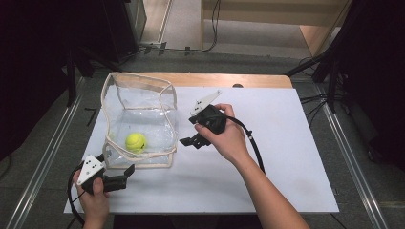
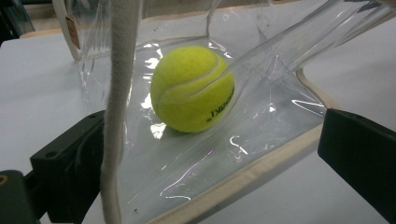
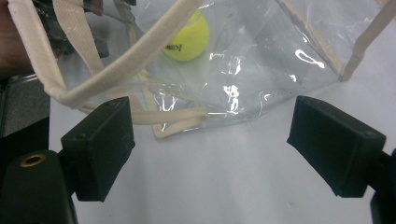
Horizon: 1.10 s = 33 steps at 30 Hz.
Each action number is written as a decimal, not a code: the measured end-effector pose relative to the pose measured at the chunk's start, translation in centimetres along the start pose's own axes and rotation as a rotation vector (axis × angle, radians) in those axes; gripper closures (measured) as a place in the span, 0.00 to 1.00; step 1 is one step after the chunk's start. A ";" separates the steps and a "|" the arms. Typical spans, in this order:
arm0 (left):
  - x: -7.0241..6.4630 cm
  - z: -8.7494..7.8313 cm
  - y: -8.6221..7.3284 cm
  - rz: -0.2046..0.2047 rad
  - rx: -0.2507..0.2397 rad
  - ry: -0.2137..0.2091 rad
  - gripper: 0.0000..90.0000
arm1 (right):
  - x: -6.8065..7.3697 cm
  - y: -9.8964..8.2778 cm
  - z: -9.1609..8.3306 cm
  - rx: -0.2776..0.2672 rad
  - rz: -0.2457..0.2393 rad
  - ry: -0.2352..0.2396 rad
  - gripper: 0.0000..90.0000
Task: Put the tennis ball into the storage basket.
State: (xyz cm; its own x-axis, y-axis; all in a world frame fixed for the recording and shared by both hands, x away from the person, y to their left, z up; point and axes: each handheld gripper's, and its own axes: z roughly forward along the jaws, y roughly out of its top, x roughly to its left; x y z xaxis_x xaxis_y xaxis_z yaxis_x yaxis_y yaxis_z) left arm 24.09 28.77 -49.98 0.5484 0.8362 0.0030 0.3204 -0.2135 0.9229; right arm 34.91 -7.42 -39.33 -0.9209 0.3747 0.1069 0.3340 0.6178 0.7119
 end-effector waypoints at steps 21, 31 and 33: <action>0.0 0.0 0.0 0.001 0.002 0.000 0.00 | 0.6 -0.3 2.2 0.074 -0.022 0.083 0.15; 0.0 0.0 0.0 0.001 0.002 0.000 0.00 | 0.3 -0.7 1.8 0.052 -0.021 0.061 0.15; 0.0 0.0 0.0 0.002 0.001 0.000 0.00 | 0.3 -0.8 1.7 0.052 -0.017 0.058 0.15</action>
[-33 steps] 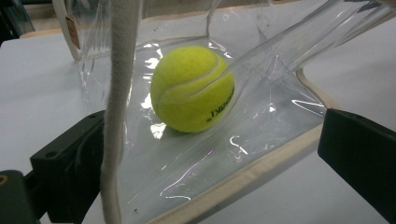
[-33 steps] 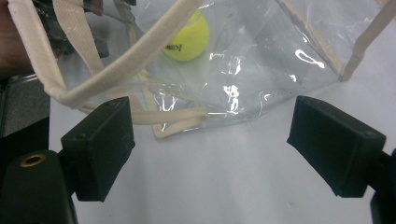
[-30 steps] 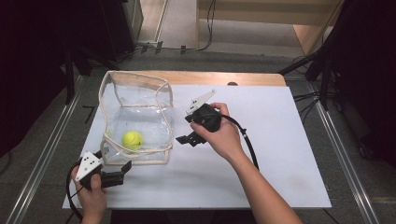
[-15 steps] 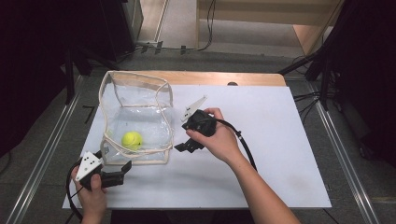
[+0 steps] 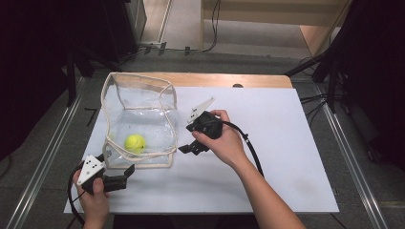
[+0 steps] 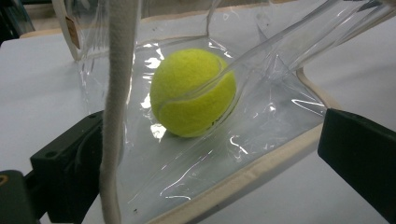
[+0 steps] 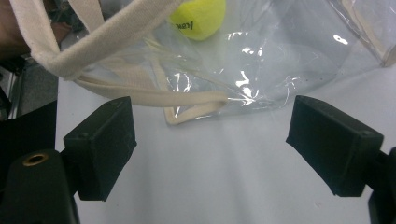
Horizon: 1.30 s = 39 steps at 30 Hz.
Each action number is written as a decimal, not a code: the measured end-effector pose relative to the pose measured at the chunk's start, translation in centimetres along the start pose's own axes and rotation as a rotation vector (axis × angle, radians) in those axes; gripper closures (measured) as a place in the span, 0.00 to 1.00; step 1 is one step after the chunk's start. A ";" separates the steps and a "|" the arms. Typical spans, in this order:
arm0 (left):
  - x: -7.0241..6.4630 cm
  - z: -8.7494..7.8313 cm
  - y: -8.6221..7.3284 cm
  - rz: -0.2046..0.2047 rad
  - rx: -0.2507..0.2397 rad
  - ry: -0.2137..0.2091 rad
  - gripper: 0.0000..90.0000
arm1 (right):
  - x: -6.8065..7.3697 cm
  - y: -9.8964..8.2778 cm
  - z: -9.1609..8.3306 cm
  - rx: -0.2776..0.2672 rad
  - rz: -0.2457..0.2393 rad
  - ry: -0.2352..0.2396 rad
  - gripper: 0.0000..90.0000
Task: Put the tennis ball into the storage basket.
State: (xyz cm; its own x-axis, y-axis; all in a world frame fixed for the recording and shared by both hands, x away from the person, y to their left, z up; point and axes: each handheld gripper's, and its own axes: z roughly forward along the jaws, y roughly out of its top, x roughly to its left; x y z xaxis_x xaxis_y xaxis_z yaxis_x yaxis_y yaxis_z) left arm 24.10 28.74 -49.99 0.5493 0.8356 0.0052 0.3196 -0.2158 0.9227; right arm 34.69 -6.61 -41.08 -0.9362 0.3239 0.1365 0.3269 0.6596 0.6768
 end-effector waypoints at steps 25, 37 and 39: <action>0.0 0.0 0.0 0.003 0.001 0.001 0.00 | -0.6 -3.5 -0.7 -0.018 0.063 -0.036 0.15; 0.0 0.0 0.0 0.005 0.002 0.003 0.00 | -0.7 -5.5 -1.3 -0.048 0.092 -0.048 0.13; 0.0 0.0 0.0 0.004 0.001 0.002 0.00 | -0.7 -5.8 -1.4 -0.055 0.100 -0.051 0.13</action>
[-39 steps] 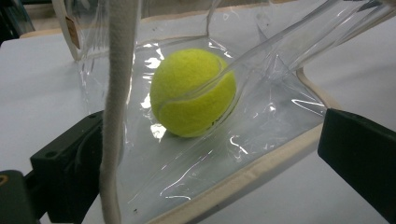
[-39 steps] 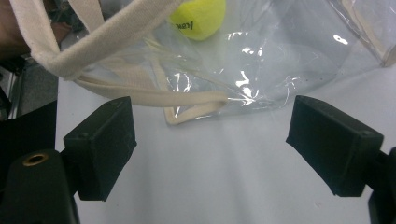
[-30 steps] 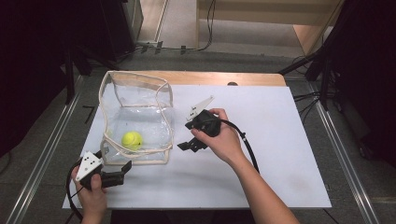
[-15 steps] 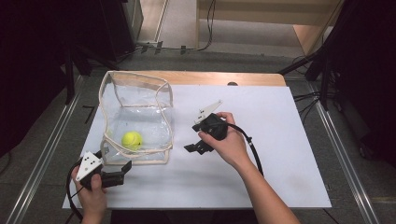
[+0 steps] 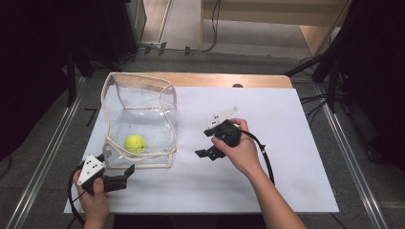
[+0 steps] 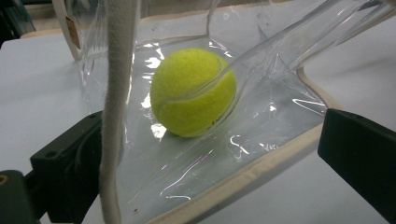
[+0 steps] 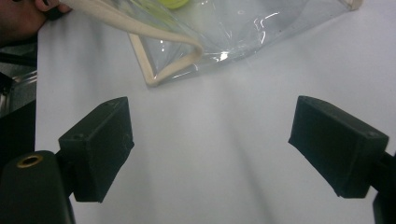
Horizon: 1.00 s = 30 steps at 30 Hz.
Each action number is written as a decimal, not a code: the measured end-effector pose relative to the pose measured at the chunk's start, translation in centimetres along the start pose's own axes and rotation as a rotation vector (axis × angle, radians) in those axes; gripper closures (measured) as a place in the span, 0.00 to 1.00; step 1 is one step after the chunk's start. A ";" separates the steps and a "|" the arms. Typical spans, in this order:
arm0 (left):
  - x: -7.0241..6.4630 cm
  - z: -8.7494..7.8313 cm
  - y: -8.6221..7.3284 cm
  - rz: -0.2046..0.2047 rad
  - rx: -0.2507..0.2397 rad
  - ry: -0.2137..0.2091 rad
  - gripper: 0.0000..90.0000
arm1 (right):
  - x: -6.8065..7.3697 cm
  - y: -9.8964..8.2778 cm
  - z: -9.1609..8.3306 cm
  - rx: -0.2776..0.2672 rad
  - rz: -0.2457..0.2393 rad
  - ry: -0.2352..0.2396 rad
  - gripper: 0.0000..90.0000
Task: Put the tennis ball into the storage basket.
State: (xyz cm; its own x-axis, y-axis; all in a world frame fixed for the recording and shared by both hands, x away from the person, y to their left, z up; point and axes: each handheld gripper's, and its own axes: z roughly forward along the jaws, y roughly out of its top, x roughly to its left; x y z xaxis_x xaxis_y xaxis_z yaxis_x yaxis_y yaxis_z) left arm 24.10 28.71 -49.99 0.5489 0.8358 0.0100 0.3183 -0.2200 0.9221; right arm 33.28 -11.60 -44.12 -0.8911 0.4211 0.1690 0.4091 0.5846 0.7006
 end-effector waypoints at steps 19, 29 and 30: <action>0.0 0.0 0.0 -0.002 0.000 0.000 0.00 | -0.4 -2.9 -0.9 -0.031 0.054 -0.027 0.12; 0.0 0.0 0.0 -0.002 0.000 -0.002 0.00 | -0.8 -5.2 -1.0 -0.033 0.100 -0.040 0.12; 0.0 0.0 0.0 -0.003 -0.001 -0.001 0.00 | -0.8 -5.4 -1.1 -0.035 0.104 -0.041 0.12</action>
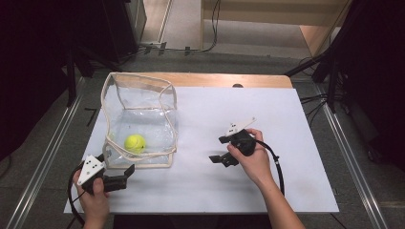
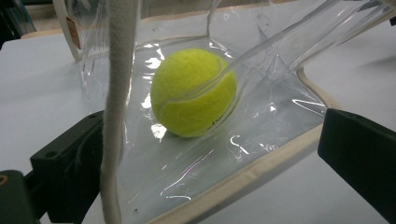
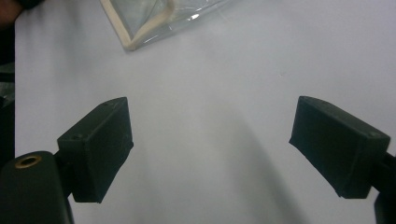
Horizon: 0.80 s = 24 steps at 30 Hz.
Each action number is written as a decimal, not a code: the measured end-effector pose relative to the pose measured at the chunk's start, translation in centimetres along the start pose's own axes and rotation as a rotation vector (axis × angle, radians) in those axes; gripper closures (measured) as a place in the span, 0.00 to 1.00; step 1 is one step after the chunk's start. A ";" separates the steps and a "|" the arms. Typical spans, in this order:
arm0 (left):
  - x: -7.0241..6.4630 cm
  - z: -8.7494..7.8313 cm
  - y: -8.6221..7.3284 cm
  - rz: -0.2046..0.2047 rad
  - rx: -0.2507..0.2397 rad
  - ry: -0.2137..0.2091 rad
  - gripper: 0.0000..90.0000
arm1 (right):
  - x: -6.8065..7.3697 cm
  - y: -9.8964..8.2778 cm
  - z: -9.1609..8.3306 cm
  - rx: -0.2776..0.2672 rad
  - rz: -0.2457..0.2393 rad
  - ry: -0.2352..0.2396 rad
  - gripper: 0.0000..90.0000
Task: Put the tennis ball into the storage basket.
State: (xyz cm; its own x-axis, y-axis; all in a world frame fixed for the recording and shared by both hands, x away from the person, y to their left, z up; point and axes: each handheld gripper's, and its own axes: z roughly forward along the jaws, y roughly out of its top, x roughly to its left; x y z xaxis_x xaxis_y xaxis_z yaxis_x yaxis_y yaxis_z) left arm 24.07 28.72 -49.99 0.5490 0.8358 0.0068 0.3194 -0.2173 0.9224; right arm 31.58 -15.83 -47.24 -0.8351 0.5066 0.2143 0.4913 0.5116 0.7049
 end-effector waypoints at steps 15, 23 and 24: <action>0.0 0.0 0.0 0.002 0.001 0.000 0.00 | 0.1 -2.2 -1.1 -0.086 0.015 -0.024 0.12; 0.0 0.0 0.0 0.002 0.002 0.001 0.00 | -0.3 -3.9 -1.5 -0.117 0.038 -0.033 0.12; 0.0 0.0 0.0 0.003 0.002 0.000 0.00 | -0.3 -4.0 -1.5 -0.119 0.042 -0.035 0.12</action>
State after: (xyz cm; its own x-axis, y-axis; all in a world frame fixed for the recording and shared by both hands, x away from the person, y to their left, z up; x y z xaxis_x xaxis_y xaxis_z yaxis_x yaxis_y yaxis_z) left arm 24.06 28.73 -49.98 0.5495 0.8355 0.0094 0.3193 -0.2204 0.9217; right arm 29.47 -19.11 -49.11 -0.8045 0.5506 0.2230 0.4907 0.4045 0.7717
